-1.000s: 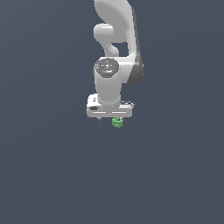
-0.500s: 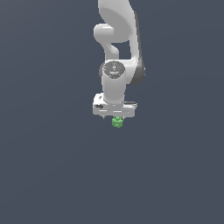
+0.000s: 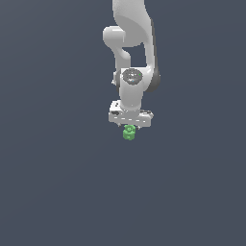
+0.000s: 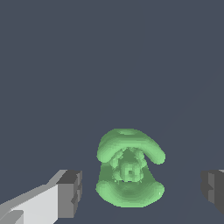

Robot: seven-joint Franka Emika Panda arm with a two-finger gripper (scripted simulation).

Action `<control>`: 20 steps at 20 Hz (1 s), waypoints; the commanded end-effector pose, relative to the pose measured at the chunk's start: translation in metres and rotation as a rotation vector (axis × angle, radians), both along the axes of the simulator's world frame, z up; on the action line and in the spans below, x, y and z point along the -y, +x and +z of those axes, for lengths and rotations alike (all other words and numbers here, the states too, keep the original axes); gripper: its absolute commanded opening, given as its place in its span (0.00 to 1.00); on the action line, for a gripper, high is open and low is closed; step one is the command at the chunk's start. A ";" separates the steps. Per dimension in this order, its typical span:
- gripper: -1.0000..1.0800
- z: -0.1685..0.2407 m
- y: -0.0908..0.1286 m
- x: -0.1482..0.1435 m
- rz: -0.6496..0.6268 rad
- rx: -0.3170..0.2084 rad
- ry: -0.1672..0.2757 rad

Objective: Pick up the object and move it to a goal position.

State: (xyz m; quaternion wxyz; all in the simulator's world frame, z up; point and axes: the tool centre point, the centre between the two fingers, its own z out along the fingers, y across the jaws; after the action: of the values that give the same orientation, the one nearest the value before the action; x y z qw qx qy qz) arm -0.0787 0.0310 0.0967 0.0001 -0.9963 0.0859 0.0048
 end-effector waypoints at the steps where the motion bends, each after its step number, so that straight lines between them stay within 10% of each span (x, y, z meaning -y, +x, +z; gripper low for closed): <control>1: 0.96 -0.004 -0.006 -0.003 -0.015 0.006 -0.001; 20: 0.96 -0.047 -0.011 -0.005 -0.024 0.009 -0.001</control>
State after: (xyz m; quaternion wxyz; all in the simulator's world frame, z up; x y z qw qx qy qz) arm -0.0894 0.0358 0.0558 -0.0001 -0.9952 0.0978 0.0005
